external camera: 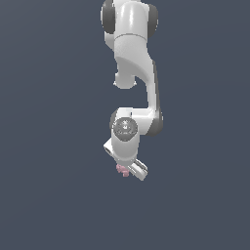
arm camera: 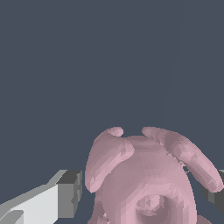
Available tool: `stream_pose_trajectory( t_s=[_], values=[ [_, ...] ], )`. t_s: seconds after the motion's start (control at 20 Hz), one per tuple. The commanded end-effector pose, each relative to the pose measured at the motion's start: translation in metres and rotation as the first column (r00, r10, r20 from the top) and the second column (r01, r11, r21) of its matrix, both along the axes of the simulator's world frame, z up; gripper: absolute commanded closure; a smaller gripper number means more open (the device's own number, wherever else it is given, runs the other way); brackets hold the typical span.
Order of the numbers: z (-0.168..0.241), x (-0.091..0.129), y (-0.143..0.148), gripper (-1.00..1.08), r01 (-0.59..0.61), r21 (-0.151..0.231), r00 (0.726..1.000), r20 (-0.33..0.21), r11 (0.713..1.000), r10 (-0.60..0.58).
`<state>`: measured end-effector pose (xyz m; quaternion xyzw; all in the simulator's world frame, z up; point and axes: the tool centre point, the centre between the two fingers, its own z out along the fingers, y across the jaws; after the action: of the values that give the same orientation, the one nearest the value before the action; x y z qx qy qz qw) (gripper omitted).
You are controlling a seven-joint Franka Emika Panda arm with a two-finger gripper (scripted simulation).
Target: Pick up the object and move it to a goal position.
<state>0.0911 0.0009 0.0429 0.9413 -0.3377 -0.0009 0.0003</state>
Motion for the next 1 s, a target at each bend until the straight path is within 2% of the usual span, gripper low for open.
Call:
stream_pose_trajectory(
  t_s=[0.0,0.15,0.2,0.95],
  values=[
    [-0.0043,0.0010,0.0002,-0.92,0.000,0.000,1.000,0.002,1.000,0.000],
    [-0.0030,0.0019,0.0000,-0.92,0.000,0.000,1.000,0.002,1.000,0.000],
    [-0.0030,0.0019,0.0000,1.08,0.000,0.000,1.000,0.002,1.000,0.000],
    [0.0035,0.0007,-0.0028,1.08,0.000,0.000,1.000,0.002,1.000,0.000]
  ],
)
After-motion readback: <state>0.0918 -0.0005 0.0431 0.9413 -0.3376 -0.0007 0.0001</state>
